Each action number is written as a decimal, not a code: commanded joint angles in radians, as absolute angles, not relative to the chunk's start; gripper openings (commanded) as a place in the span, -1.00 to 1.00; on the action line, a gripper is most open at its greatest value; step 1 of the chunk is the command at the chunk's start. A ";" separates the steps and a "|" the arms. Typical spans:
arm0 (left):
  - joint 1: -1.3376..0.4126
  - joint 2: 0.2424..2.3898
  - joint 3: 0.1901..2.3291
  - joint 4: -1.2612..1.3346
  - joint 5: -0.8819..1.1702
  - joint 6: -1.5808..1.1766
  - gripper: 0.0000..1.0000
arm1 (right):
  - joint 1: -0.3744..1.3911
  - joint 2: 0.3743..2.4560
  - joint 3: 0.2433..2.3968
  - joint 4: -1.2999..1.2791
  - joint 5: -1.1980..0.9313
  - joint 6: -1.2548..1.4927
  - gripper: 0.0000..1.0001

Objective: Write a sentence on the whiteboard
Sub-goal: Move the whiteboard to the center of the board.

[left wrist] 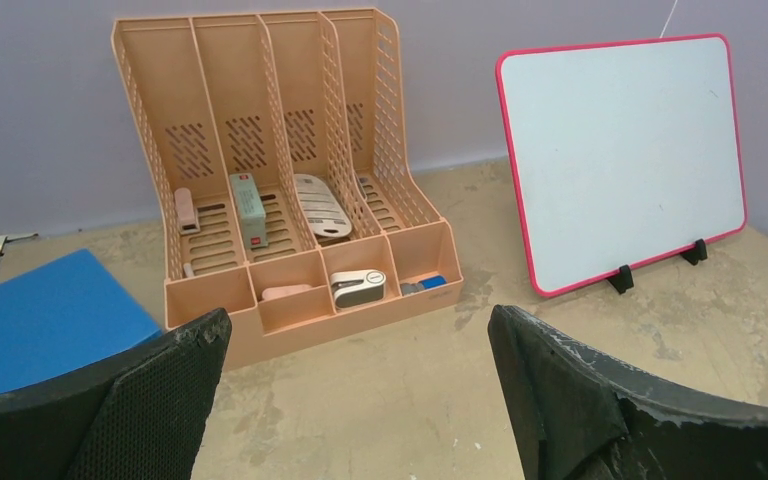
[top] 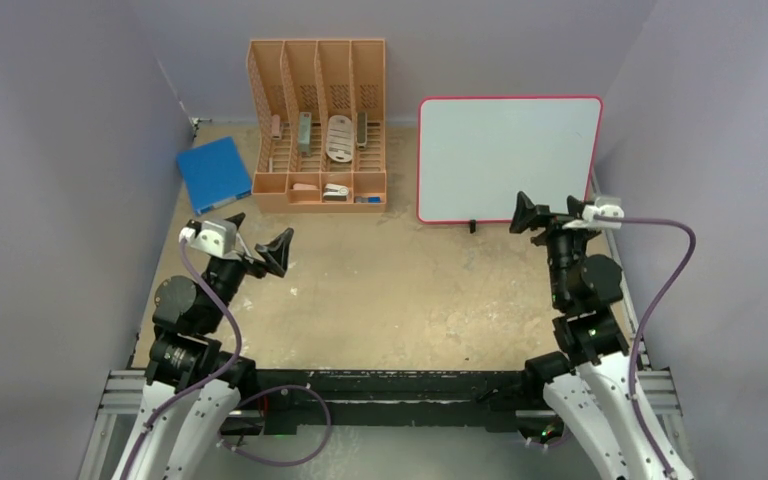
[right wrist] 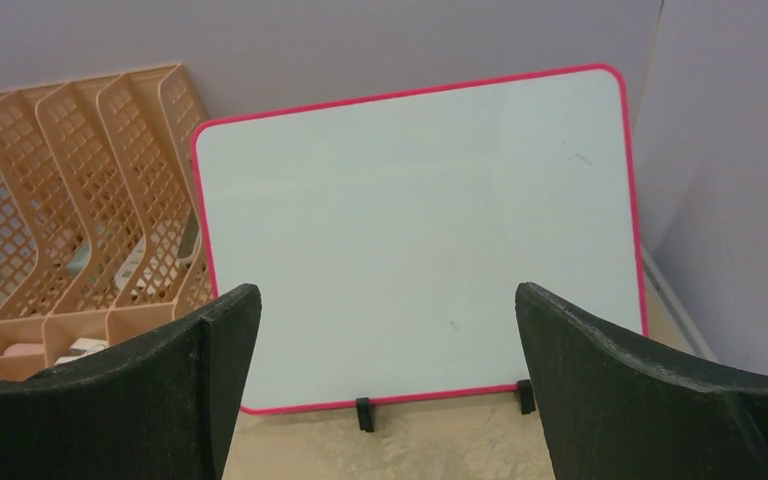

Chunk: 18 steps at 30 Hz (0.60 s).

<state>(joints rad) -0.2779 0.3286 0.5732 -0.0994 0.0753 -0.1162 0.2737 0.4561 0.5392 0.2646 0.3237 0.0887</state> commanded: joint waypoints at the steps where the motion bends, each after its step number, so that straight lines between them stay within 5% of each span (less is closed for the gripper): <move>1: -0.285 0.311 0.598 -0.102 0.094 -0.139 1.00 | 0.272 0.589 0.675 0.147 0.289 0.163 0.98; 18: -0.285 0.275 0.606 -0.133 0.099 -0.135 1.00 | 0.271 1.049 0.770 0.083 0.164 0.275 0.97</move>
<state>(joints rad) -0.2783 0.2802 0.5747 -0.1558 0.0784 -0.1219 0.2737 1.0008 0.7292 0.0559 0.1886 0.2405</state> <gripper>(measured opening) 0.996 0.987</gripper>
